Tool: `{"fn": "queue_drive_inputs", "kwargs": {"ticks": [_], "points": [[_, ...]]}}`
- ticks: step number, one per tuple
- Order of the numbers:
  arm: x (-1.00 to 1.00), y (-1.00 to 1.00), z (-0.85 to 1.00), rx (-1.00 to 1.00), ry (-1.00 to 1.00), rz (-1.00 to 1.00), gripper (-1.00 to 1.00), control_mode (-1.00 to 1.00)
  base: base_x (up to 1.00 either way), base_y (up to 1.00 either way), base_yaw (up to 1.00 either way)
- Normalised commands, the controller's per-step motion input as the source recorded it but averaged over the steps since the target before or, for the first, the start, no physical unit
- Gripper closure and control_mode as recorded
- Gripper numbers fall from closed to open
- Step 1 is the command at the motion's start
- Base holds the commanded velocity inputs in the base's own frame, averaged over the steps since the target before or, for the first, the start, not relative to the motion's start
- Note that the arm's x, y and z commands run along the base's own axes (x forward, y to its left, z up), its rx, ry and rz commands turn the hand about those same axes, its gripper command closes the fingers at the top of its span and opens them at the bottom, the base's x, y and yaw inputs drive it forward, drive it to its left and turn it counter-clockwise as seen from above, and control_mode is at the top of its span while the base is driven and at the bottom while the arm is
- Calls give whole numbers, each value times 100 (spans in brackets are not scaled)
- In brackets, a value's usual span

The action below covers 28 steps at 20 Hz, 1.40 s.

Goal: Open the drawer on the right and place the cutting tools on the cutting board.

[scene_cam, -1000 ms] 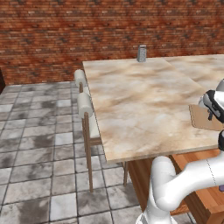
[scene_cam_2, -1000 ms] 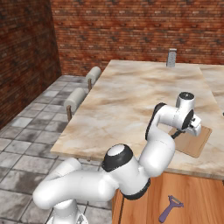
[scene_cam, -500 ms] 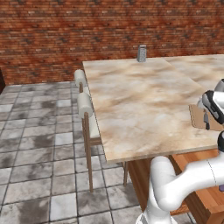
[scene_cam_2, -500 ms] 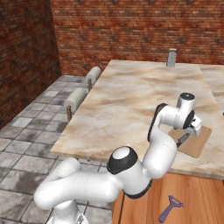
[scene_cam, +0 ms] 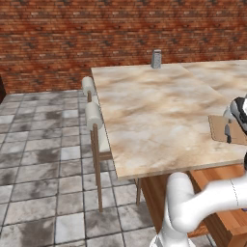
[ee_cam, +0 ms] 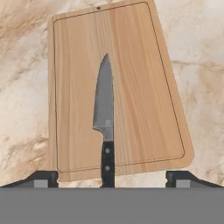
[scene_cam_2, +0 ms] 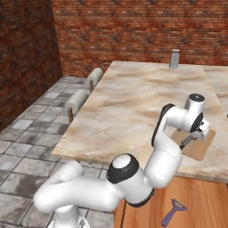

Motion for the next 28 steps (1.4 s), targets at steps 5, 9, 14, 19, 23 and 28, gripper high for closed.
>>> {"fn": "queue_drive_inputs", "kwargs": {"ticks": [5,9,14,19,23,28], "points": [[-100,1,-26,-1,-16,3,-100,-100,0,0,0],[-100,15,-41,0,-10,5,-100,-100,0,0,0],[-92,21,-47,0,-1,6,-100,-100,0,0,0],[-79,17,-54,0,0,6,-100,-100,0,0,0],[-11,7,-2,0,0,2,-100,-100,0,0,0],[3,1,0,-1,9,0,-100,-100,0,0,0]]}}
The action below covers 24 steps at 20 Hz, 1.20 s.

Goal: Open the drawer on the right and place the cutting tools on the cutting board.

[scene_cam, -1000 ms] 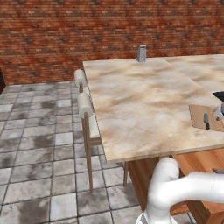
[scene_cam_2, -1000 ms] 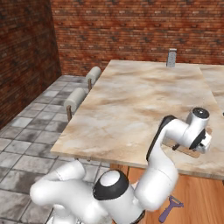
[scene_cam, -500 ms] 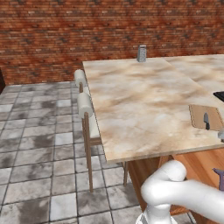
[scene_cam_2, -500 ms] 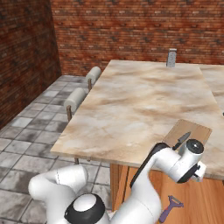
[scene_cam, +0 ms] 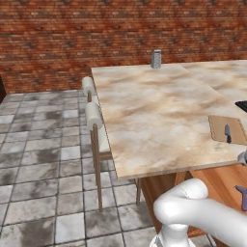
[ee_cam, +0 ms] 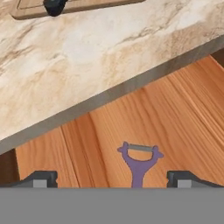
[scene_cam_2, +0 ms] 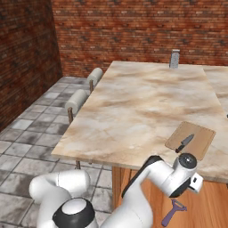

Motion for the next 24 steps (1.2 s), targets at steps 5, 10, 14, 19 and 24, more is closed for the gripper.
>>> {"fn": "queue_drive_inputs", "kwargs": {"ticks": [5,10,14,19,24], "points": [[7,0,-9,-2,26,0,-100,-100,0,0,0],[1,-3,-21,-2,20,0,-100,-100,0,0,0],[0,-1,-11,1,1,0,-100,-100,0,0,0],[0,-18,-56,2,0,0,-100,-100,0,0,0],[0,-11,-41,3,0,0,-100,-100,0,0,0]]}}
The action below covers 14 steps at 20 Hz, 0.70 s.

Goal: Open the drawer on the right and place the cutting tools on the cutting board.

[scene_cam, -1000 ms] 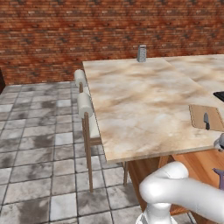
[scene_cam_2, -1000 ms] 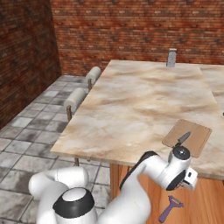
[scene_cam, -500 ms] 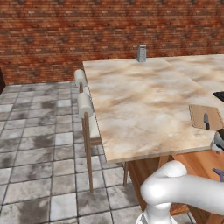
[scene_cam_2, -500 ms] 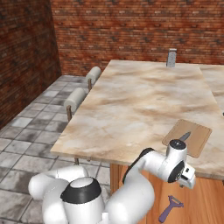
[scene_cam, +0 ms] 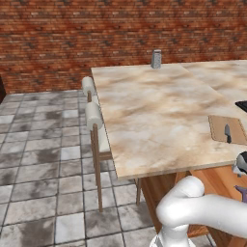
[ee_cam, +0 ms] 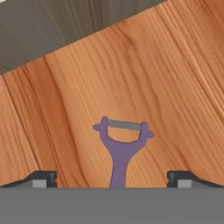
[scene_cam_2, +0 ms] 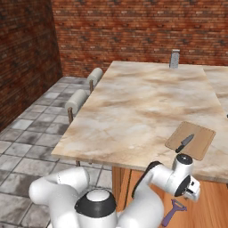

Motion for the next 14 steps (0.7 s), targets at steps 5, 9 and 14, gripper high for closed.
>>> {"fn": "queue_drive_inputs", "kwargs": {"ticks": [5,9,14], "points": [[0,0,-24,0,1,0,-100,-100,0,0,0],[-5,0,-39,0,4,0,-100,-100,0,0,0],[-11,0,-46,0,4,0,-100,-100,0,0,0]]}}
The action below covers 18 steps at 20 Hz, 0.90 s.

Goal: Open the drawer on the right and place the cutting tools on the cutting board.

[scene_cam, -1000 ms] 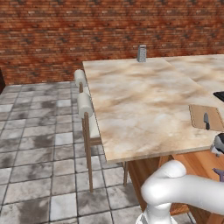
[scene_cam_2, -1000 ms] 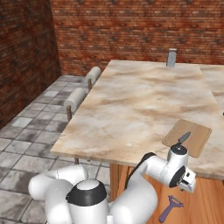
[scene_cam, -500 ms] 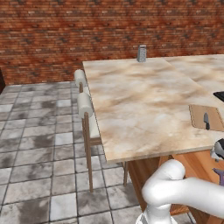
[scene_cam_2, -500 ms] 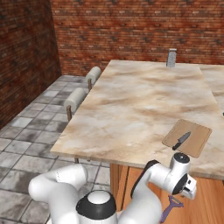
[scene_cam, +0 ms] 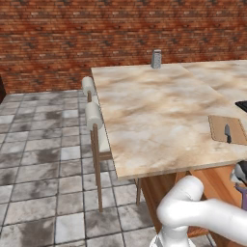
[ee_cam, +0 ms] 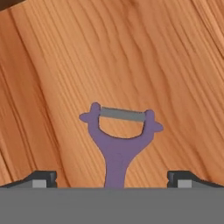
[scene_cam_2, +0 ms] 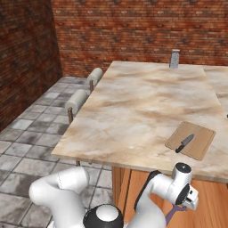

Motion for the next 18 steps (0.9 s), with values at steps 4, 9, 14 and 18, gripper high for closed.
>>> {"fn": "queue_drive_inputs", "kwargs": {"ticks": [4,9,14,18], "points": [[0,-3,-24,0,0,0,-100,-100,0,0,0],[0,-6,-19,0,0,0,-100,-100,0,0,0],[0,-9,-29,0,0,0,-100,-100,0,0,0],[0,-3,-31,0,0,0,-100,-100,0,0,0]]}}
